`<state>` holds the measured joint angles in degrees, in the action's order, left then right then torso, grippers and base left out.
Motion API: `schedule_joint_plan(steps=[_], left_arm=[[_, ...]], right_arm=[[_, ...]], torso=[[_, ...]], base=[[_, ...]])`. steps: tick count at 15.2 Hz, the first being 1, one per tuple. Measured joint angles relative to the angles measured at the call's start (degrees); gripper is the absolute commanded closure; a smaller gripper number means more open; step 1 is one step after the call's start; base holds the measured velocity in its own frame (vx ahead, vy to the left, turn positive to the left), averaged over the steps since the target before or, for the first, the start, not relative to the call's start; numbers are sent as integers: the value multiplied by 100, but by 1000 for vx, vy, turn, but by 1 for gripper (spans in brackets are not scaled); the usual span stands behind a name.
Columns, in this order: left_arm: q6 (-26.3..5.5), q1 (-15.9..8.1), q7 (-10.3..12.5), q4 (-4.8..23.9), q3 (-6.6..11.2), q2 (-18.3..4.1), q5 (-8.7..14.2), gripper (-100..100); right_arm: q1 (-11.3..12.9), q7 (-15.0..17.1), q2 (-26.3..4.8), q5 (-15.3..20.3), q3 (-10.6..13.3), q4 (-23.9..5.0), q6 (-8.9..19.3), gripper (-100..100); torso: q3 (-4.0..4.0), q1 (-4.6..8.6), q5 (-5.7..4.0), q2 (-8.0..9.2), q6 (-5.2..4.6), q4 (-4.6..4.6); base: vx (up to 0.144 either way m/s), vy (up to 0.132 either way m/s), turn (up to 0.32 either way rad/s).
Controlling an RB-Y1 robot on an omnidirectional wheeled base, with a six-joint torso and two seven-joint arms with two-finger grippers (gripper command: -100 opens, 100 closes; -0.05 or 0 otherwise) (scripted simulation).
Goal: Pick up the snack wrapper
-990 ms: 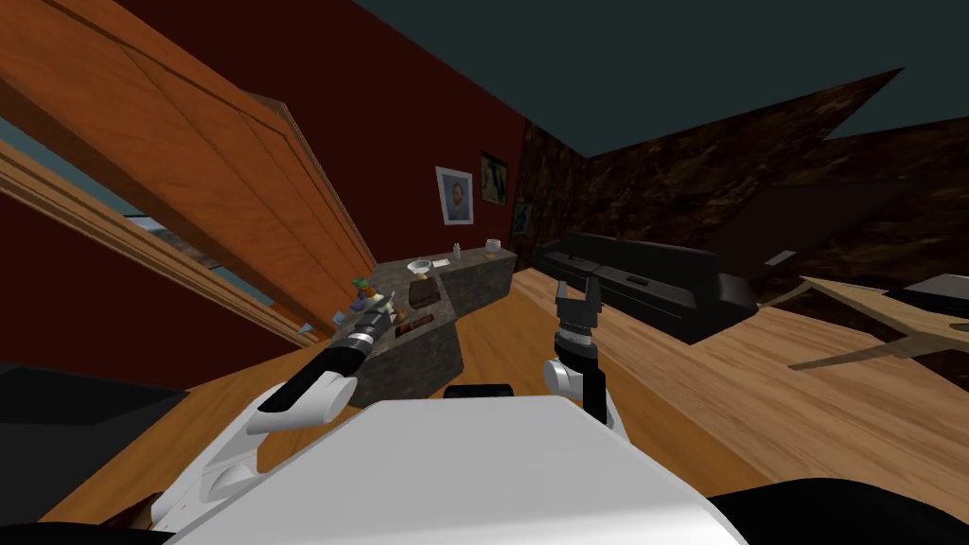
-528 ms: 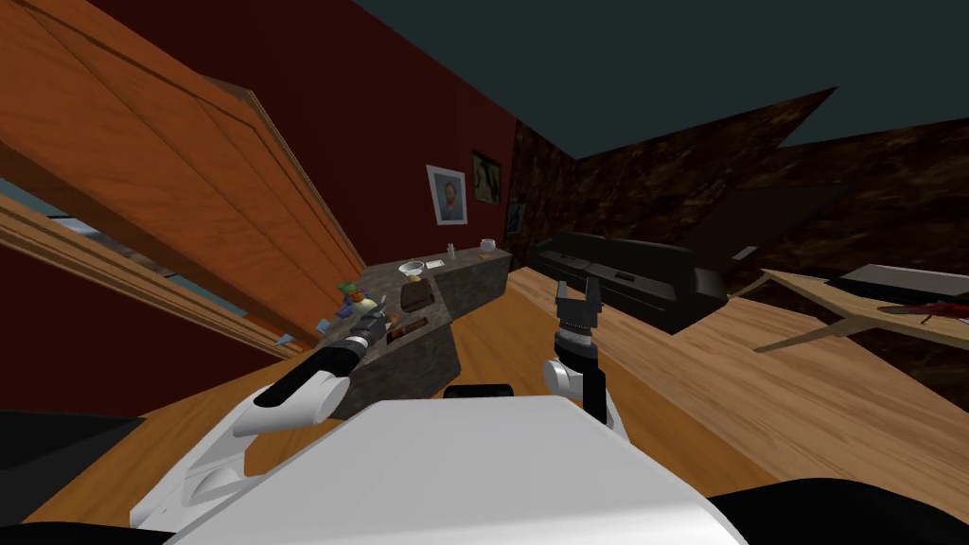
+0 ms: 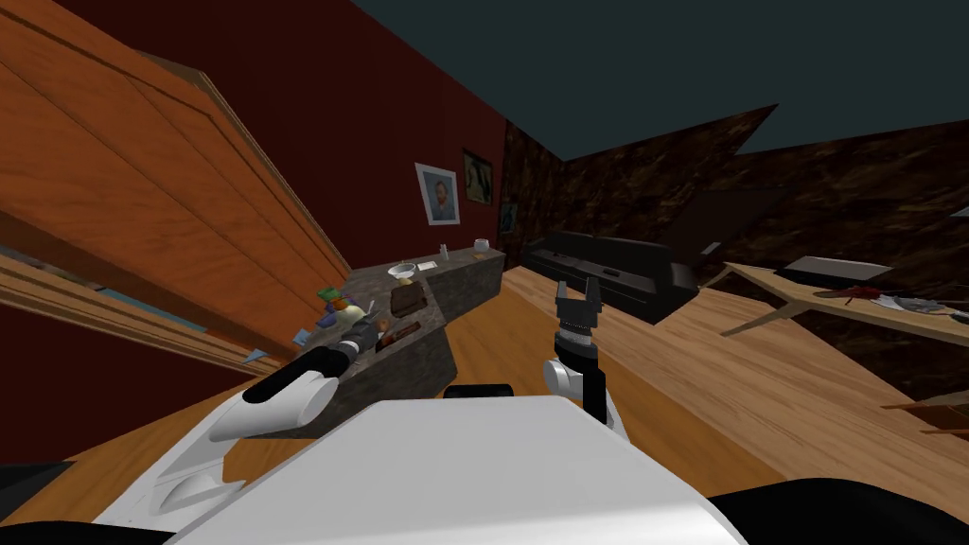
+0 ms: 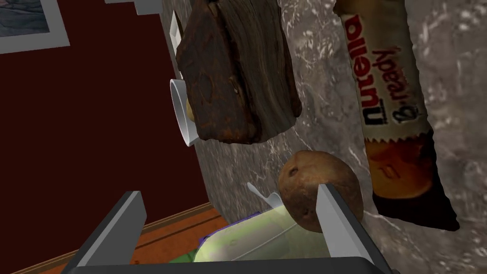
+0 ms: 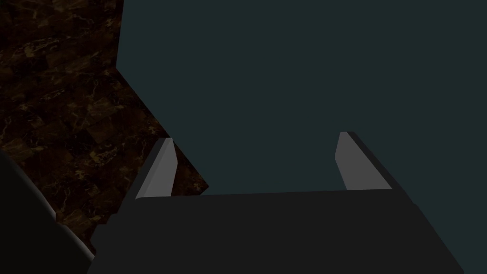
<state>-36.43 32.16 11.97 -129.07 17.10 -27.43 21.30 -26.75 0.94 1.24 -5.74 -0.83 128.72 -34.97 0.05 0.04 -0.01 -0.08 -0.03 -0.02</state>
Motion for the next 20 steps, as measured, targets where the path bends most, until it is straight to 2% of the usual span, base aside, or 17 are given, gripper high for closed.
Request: schedule_joint_plan(steps=[5, 7, 12, 20], left_arm=[[-566, 83, 170, 28, 167, -71, 215, -100], [-758, 60, 210, 61, 191, -88, 249, -100], [-1340, 100, 421, 107, 394, -181, 498, -100], [-2170, 116, 663, 210, 617, -296, 789, -100]], right_arm=[[0, 0, 0, 0, 0, 0, 0, 0], [-1, 0, 0, 0, -1, 0, 0, 0], [0, 0, 0, 0, 0, 0, 0, 0], [0, 0, 0, 0, 0, 0, 0, 0]], torso=[[-1, 0, 0, 1, 2, 0], [-1, -1, 1, 3, 4, 0], [1, 0, 0, -1, 1, 0], [1, -2, 0, -1, 1, 0]], base=[[18, -4, -78], [15, -4, -74], [23, -3, -118], [19, 0, -82]])
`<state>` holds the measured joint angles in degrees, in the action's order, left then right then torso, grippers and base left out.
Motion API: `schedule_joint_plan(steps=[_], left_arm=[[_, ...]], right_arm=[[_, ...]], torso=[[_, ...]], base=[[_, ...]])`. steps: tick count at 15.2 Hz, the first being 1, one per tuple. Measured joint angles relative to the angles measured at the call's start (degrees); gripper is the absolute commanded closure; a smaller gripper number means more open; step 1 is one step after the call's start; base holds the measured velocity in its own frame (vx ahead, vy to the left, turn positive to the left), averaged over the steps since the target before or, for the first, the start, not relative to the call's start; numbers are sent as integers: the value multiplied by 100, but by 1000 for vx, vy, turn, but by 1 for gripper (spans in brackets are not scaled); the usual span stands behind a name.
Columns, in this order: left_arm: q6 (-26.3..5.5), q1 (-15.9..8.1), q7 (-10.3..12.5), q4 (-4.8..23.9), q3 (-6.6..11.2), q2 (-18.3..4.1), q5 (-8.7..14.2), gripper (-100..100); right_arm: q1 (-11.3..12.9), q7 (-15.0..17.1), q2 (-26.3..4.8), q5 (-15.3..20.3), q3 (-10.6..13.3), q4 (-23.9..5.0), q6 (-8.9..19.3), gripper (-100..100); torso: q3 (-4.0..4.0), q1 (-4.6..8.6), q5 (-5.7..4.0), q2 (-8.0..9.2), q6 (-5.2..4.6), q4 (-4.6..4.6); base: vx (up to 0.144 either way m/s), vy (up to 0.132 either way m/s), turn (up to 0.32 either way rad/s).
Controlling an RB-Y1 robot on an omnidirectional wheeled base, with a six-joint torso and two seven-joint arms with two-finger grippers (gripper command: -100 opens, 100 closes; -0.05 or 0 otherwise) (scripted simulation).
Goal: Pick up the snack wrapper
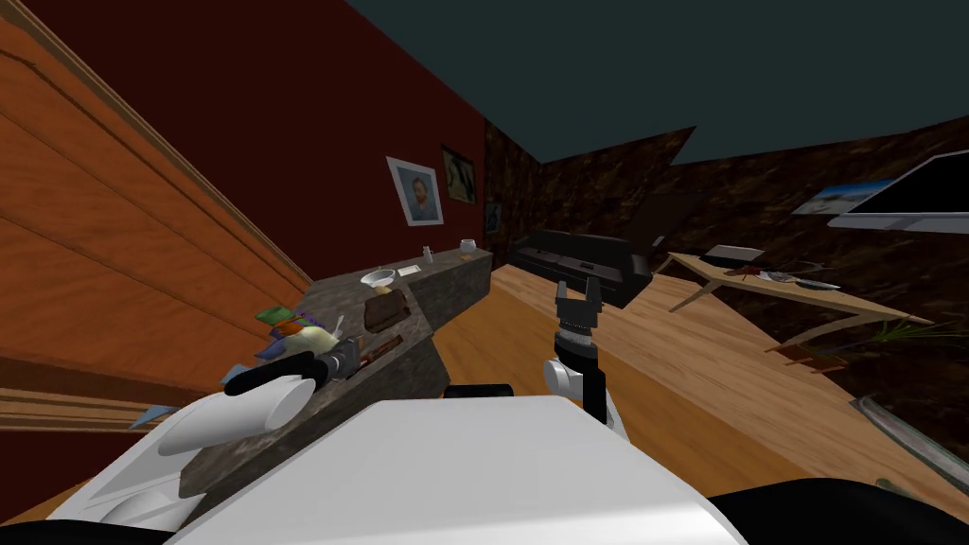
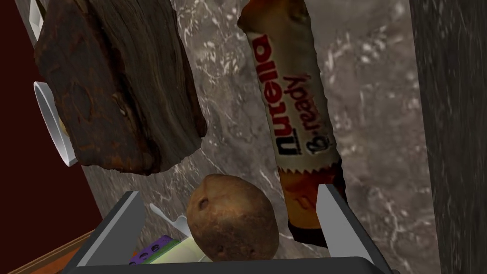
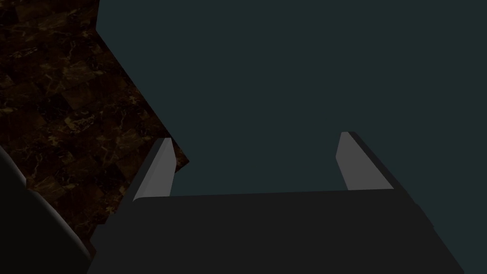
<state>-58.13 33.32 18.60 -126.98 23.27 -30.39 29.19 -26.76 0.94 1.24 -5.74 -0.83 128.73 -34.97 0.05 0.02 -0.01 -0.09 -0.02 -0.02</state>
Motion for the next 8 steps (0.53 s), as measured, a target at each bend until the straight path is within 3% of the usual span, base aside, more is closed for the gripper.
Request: schedule_joint_plan(steps=[8], left_arm=[[-851, 48, 255, 83, 237, -105, 309, -100]], right_arm=[[0, 0, 0, 0, 0, 0, 0, 0]], torso=[[0, 0, 0, 1, 3, 0]], base=[[24, 2, -98]])
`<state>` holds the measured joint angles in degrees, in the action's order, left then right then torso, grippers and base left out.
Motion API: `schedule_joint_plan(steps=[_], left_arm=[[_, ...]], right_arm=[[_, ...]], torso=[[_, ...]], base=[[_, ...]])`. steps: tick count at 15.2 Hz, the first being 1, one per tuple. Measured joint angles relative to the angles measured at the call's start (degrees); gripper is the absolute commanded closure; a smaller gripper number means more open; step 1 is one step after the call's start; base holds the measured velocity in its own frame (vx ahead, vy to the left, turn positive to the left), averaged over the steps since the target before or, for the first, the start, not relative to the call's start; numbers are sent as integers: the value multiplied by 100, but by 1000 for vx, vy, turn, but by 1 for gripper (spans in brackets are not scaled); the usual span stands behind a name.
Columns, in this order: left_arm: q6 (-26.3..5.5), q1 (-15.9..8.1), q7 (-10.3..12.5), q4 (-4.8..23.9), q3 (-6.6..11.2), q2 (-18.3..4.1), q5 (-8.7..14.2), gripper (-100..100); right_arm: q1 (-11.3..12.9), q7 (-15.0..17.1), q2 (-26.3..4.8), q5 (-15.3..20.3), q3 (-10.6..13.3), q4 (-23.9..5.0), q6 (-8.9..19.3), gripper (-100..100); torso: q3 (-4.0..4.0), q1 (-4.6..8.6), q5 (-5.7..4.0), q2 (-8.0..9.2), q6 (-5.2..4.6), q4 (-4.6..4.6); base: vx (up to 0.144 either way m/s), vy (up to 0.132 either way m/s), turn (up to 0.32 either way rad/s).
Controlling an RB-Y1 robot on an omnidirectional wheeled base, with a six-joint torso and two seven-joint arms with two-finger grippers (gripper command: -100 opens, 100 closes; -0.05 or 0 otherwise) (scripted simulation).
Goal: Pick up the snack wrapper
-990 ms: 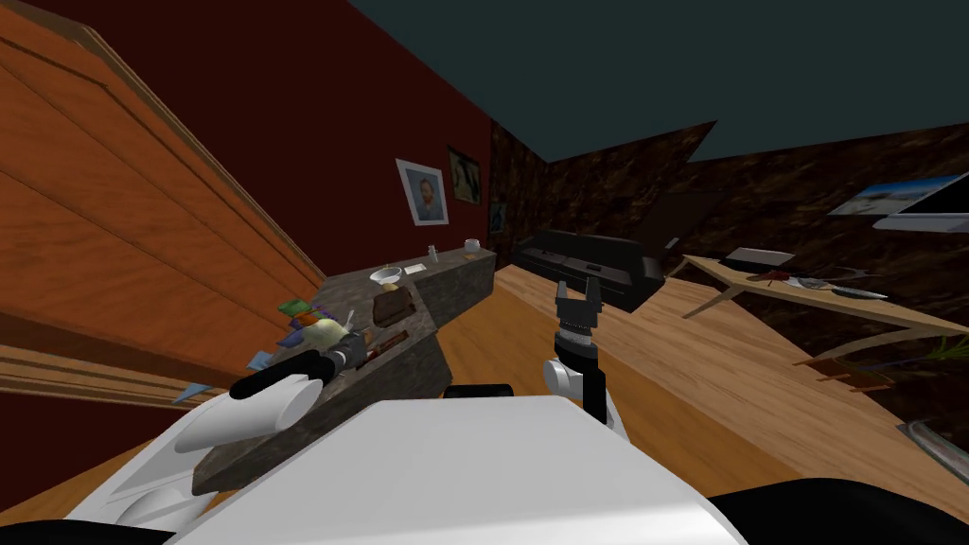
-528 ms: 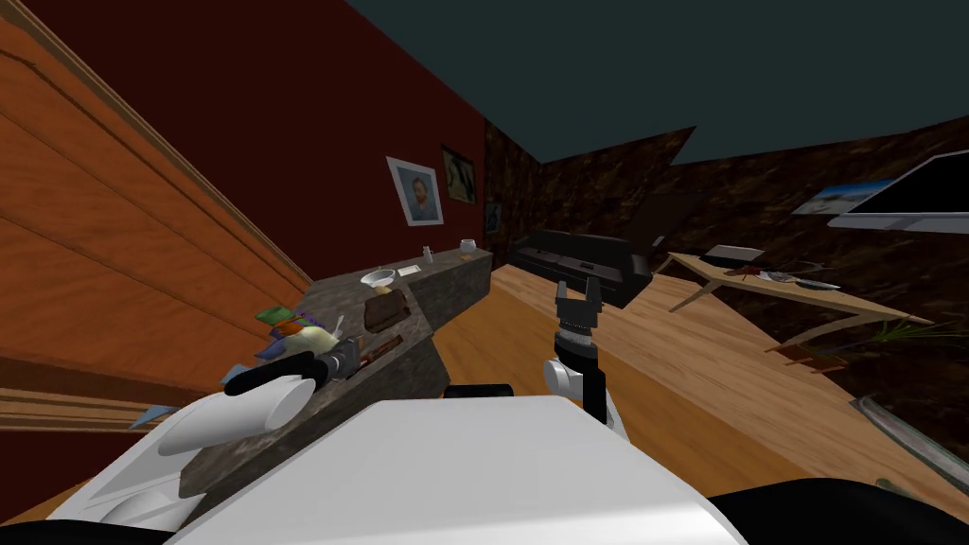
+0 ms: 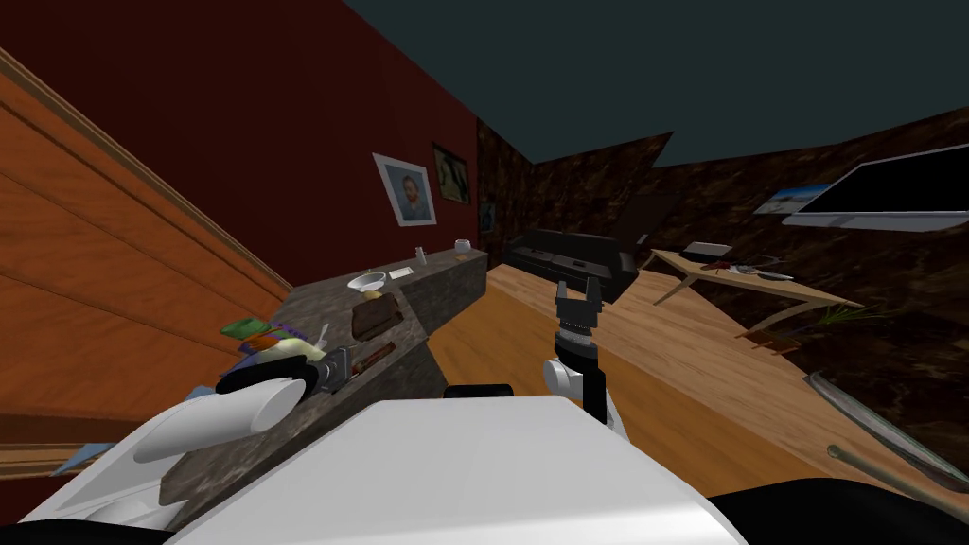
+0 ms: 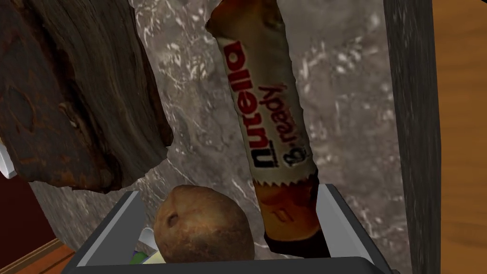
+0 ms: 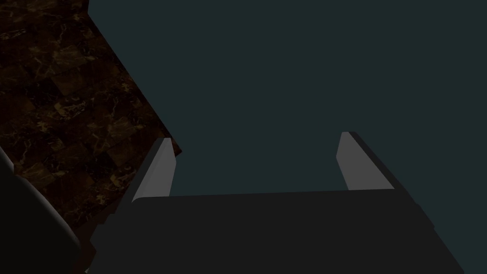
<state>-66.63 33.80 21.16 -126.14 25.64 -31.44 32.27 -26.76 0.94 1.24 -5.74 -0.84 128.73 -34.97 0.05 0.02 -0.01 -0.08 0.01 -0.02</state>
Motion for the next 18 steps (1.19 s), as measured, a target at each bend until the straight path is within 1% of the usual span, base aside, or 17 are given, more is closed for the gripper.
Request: schedule_joint_plan(steps=[2, 7, 13, 18], left_arm=[[-213, 65, 66, 13, 99, -22, 125, -100], [-717, 46, 227, 130, 210, -74, 284, -100], [-1375, 51, 416, 211, 405, -175, 540, -100], [-1917, 114, 591, 271, 554, -198, 739, -100]], right_arm=[[0, 0, 0, 0, 0, 0, 0, 0], [0, 0, 0, 0, 0, 0, 0, 0], [0, 0, 0, 0, 0, 0, 0, 0], [0, 0, 0, 0, 0, 0, 0, 0]], torso=[[1, -1, 0, -2, -1, 0], [1, -2, 1, -3, -2, 0], [1, -2, 0, -3, -1, 0], [3, -7, 2, -5, 0, -1]], base=[[26, 7, -86], [27, 9, -102], [26, 10, -86], [34, 20, -102]])
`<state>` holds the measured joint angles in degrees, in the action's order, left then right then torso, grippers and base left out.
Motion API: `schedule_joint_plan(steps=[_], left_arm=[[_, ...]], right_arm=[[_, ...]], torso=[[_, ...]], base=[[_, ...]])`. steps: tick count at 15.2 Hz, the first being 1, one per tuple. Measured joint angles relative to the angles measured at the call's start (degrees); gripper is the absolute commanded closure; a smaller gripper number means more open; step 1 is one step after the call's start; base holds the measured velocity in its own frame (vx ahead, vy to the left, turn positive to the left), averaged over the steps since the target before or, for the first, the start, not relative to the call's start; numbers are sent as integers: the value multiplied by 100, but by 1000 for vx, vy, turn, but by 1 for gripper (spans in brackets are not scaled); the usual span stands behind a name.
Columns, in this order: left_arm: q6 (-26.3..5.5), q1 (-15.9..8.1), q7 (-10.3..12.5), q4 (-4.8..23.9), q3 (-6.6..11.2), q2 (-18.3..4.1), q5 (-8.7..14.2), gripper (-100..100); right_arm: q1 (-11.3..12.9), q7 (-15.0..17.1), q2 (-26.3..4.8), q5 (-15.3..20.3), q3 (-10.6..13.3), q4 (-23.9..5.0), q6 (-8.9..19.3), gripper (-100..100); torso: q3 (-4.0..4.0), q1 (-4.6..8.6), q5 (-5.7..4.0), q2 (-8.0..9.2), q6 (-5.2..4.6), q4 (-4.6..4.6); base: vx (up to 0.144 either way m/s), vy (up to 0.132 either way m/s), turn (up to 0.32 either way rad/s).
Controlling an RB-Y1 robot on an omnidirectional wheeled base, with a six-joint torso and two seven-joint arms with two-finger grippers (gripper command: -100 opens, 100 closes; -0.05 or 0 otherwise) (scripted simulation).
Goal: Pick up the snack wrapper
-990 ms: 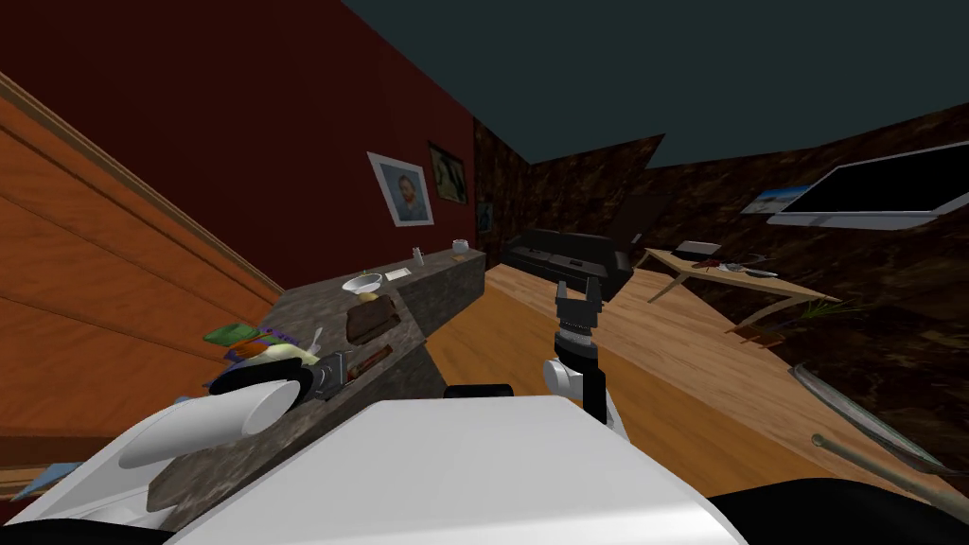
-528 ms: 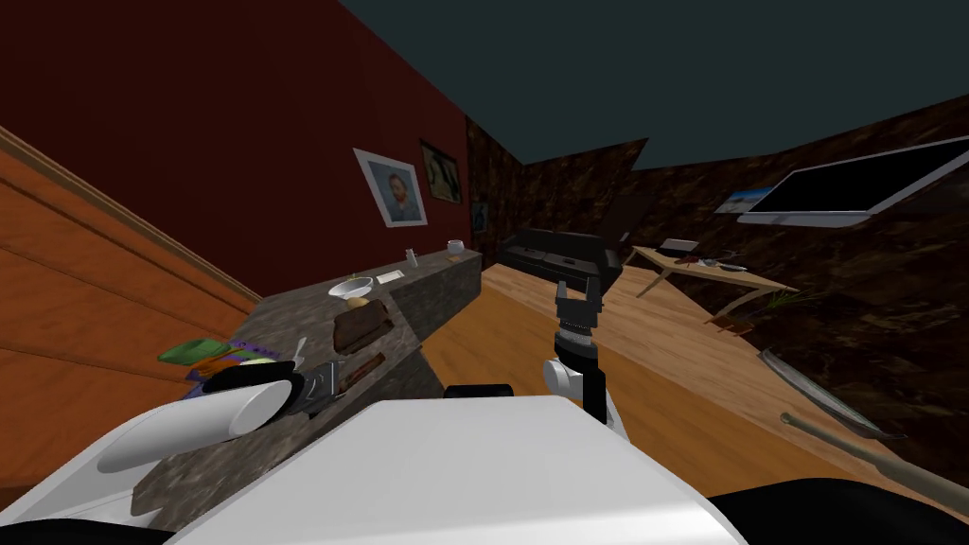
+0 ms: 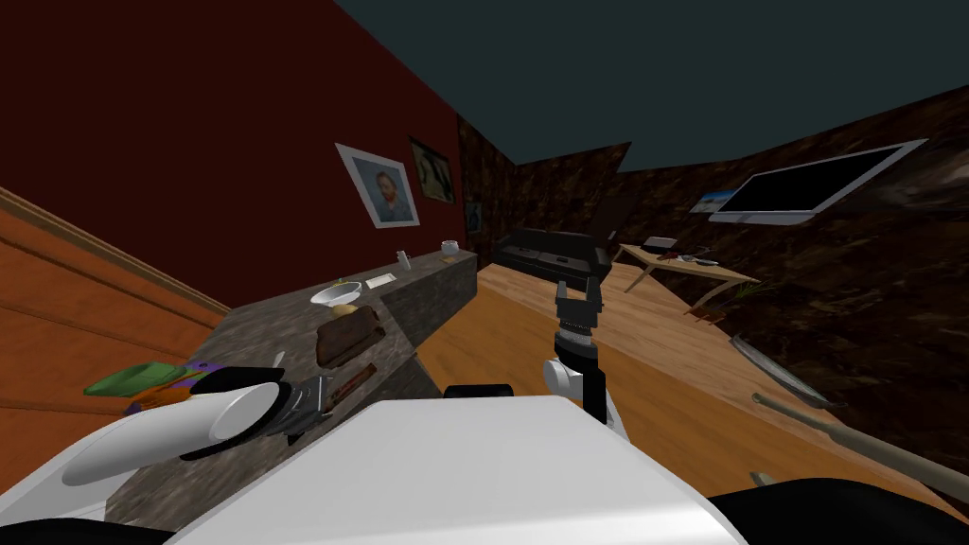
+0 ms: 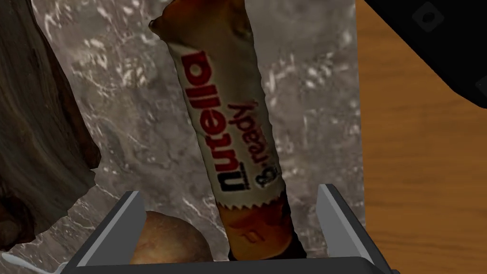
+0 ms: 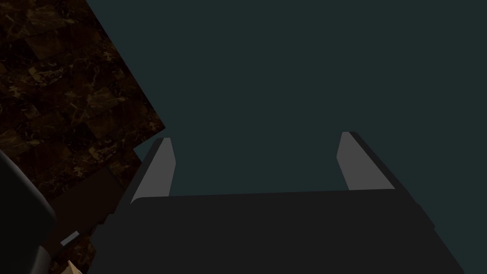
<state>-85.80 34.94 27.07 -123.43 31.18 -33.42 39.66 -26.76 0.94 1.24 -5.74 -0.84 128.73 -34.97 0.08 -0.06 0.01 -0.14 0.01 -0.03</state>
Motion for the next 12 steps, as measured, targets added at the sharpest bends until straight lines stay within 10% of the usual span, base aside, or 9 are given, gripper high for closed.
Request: schedule_joint_plan(steps=[7, 12], left_arm=[[-670, 30, 199, 114, 161, -47, 241, -100], [-474, -51, 106, 416, 31, 23, 100, -100]], right_arm=[[0, 0, 0, 0, 0, 0, 0, 0], [0, 0, 0, 0, 0, 0, 0, 0]], torso=[[-2, 3, 0, 3, 0, 1], [-10, 14, -2, 17, 1, 4]], base=[[25, 14, -72], [-10, -7, -23]])
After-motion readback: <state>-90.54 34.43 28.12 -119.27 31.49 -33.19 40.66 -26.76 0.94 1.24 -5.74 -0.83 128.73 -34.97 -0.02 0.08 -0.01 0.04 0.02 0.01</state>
